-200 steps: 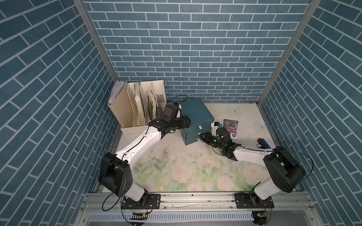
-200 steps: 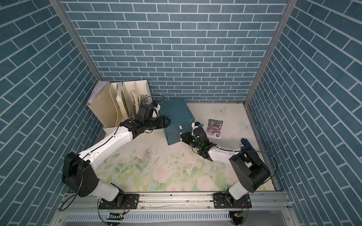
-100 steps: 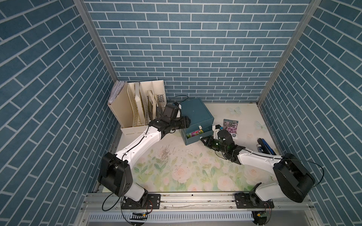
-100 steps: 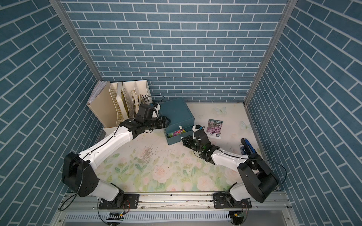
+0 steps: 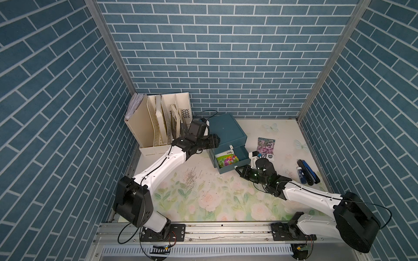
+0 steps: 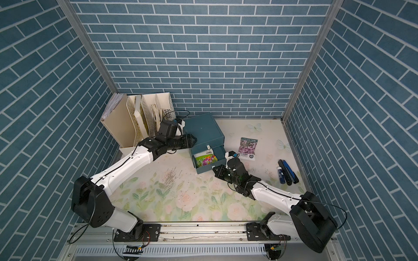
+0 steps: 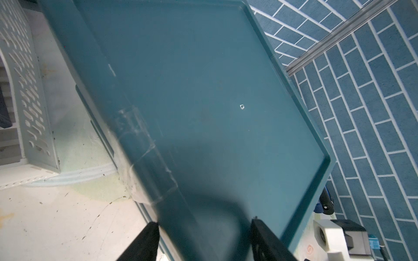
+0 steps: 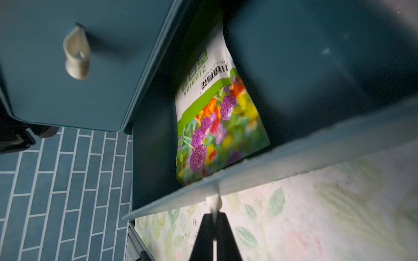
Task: Take the seed bags out of the drawer
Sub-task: Open the drawer in the storage box.
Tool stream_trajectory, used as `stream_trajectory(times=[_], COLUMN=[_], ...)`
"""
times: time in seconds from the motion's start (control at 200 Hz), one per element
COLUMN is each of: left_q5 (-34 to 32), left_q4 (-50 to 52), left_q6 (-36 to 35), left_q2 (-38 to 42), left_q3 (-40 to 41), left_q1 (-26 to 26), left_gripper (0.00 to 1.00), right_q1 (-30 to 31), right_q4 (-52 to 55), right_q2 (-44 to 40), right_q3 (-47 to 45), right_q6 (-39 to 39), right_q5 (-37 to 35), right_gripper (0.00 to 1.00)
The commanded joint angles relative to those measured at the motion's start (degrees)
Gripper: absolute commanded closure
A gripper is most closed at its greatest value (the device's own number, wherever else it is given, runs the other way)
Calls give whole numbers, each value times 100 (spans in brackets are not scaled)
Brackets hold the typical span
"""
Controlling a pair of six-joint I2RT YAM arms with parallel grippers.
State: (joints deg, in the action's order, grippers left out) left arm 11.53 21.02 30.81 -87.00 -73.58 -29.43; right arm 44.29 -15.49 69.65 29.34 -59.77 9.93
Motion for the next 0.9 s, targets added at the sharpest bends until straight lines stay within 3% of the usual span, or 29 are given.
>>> stream_trajectory(times=[0.0,0.895], left_q5=[-98,-59], left_q4=[575,544], left_q6=[-160,-147], left_q2=[-16,-57], left_q3=[165,151], left_q1=[-1,-3], left_gripper=[32,32], right_q1=[145,475], right_q4=[429,1275], right_q2=[-250,-1256], right_q3=[-172,-665], right_q6=[-10,-180], right_q5=[228,366], right_gripper=[100,100])
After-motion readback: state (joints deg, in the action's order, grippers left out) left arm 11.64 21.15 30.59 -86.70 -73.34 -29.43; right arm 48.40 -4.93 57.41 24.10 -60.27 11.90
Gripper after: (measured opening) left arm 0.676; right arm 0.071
